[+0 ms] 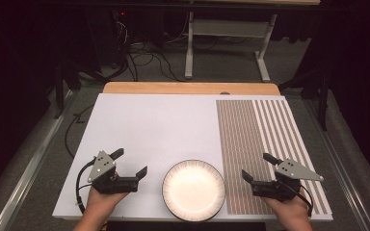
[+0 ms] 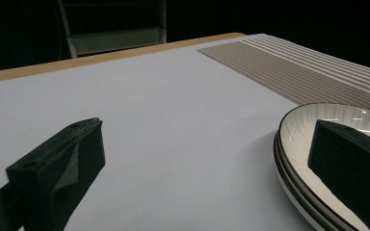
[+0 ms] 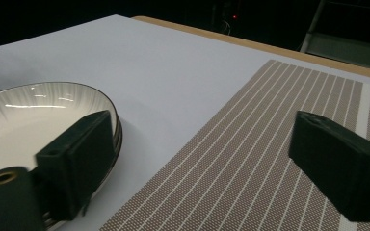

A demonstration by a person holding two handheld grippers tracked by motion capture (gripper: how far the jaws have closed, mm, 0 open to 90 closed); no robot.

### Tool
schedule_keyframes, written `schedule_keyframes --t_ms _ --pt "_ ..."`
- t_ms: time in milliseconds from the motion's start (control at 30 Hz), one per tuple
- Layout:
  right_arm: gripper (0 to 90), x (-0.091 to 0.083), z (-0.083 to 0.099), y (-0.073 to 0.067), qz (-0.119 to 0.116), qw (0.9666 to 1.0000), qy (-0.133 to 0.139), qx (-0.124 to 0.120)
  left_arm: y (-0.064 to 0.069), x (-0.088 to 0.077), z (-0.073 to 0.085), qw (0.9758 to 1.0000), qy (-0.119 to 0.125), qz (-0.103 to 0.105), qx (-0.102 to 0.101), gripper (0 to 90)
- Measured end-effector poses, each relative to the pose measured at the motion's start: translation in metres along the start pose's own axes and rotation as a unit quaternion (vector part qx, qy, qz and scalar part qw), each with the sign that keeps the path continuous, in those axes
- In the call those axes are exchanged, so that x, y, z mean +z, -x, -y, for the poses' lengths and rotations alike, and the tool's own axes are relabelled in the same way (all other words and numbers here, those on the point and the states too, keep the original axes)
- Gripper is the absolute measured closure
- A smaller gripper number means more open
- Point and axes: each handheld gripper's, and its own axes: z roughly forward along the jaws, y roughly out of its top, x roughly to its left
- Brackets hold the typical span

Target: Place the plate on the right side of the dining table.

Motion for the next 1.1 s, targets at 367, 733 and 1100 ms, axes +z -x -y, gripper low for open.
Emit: schedule_keyframes --t_ms 367,733,1100 --pt "56.4 0.003 -0.008 -0.014 -0.045 0.9977 -0.032 -0.04 0.0 0.002 -0.001 0.9999 -0.009 0.009 -0.007 0.4" --pt "82.2 0.009 -0.006 -0.019 -0.102 0.9903 -0.068 -0.066 0.003 0.001 -0.004 0.9999 -0.004 0.009 -0.003 0.4" --pt "90.0 0.018 -0.002 -0.03 -0.143 0.981 -0.104 -0.079 0.002 0.001 -0.003 0.9999 -0.004 0.011 -0.007 0.4"
